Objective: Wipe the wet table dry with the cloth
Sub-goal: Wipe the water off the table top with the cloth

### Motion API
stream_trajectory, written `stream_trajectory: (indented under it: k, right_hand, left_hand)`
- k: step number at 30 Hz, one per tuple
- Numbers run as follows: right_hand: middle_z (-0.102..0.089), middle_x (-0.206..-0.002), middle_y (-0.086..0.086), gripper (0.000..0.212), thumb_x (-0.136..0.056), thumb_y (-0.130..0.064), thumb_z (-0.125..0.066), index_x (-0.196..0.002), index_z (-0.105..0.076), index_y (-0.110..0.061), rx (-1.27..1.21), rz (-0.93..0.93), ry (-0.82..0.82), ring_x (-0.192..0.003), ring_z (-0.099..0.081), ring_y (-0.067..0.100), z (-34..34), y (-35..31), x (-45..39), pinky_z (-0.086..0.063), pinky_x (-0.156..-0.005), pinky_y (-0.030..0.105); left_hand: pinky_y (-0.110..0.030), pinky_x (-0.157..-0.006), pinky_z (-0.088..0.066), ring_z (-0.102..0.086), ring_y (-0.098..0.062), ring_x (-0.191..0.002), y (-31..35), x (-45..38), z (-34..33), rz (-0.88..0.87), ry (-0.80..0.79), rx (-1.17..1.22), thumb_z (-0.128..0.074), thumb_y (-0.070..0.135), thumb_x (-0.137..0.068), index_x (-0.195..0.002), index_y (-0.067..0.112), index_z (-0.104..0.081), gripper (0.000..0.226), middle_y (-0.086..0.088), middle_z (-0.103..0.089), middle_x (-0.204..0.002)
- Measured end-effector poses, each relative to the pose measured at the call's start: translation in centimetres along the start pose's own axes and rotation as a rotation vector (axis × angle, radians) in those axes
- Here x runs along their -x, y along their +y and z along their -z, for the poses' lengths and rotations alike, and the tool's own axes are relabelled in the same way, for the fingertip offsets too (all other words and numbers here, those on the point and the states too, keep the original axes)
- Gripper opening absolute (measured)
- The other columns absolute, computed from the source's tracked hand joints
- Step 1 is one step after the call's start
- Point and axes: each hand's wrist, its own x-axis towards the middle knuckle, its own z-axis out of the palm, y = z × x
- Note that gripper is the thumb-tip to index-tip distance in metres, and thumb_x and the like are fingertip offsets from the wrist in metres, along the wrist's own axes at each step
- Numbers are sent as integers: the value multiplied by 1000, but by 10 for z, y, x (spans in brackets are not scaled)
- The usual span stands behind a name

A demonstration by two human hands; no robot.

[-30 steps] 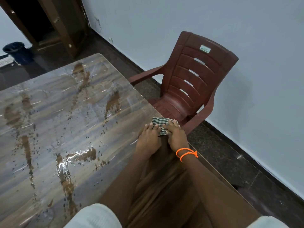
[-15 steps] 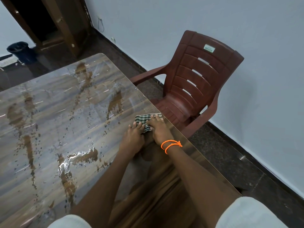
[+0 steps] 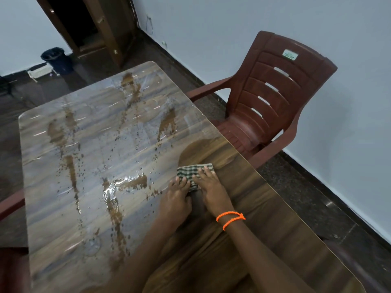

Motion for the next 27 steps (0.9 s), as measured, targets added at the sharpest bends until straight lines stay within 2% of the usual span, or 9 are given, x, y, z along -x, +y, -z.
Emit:
stream_trajectory:
  k: [5, 8, 10, 13, 16, 18, 21, 25, 27]
  right_hand:
    - [-48, -142, 9, 38, -92, -11, -47, -126, -62, -20, -45, 62, -30, -140, -30, 21, 24, 9, 48, -16, -117, 34]
    - [-47, -143, 6, 40, -91, -7, -49, -127, -61, -19, -11, 59, -25, -140, -30, 21, 38, 16, 60, -16, -117, 32]
    - [-44, -144, 3, 44, -89, 0, -51, -127, -61, -19, 11, 36, -11, -141, -29, 21, 41, 17, 58, -16, -117, 31]
    - [-49, -140, 9, 45, -85, 8, -56, -124, -63, -14, 53, -39, 64, -138, -33, 25, 40, 17, 39, -17, -117, 27]
    - [-54, -136, 15, 43, -83, 8, -56, -120, -66, -11, 99, -131, 83, -136, -37, 31, 30, 7, 8, -31, -112, 42]
    - [-53, -137, 18, 46, -79, 9, -55, -121, -65, -9, 117, -174, 62, -135, -38, 34, 22, -3, -16, -33, -110, 47]
    - [-49, -140, 20, 54, -73, 7, -54, -124, -63, -8, 175, -193, -5, -136, -34, 37, 8, -17, -47, -29, -112, 46]
    - [-42, -144, 19, 55, -77, 2, -51, -130, -57, -10, 273, -130, -103, -138, -29, 37, -14, -38, -70, -21, -115, 43]
    - [-40, -147, 18, 55, -80, 3, -48, -133, -54, -11, 276, -123, -130, -140, -25, 36, -23, -46, -74, -19, -116, 43]
  left_hand:
    - [-35, -122, -8, -17, -20, -148, 27, 45, -10, -40, -122, -24, -48, 27, -86, -148, 16, -37, 63, -3, -35, -154]
    - [-34, -120, 1, -13, -23, -148, 48, 46, -7, -83, -155, -75, -45, 27, -91, -151, 13, -29, 63, -6, -28, -157]
    - [-36, -121, -2, -16, -24, -148, 54, 32, -3, -93, -162, -85, -45, 25, -92, -150, 12, -31, 60, -8, -30, -157]
    - [-39, -121, -7, -24, -25, -145, 48, 1, 4, -117, -163, -79, -47, 18, -91, -146, 12, -39, 56, -8, -38, -153]
    - [-39, -120, -10, -25, -25, -144, 33, -28, 13, -109, -167, -82, -45, 14, -92, -145, 13, -42, 53, -6, -39, -152]
    - [-41, -119, -17, -28, -27, -143, 18, -45, 19, -86, -183, -74, -43, 13, -92, -143, 15, -45, 51, -5, -40, -152]
    - [-46, -112, -32, -38, -35, -136, -8, -61, 28, -16, -176, -51, -45, 17, -92, -139, 22, -51, 48, -2, -46, -148]
    - [-44, -112, -30, -41, -33, -133, -34, -61, 45, 15, -144, -93, -48, 10, -86, -139, 20, -53, 53, -2, -49, -146]
    - [-43, -108, -34, -45, -34, -129, -43, -56, 54, 36, -115, -92, -49, 10, -85, -136, 20, -55, 52, -3, -51, -143]
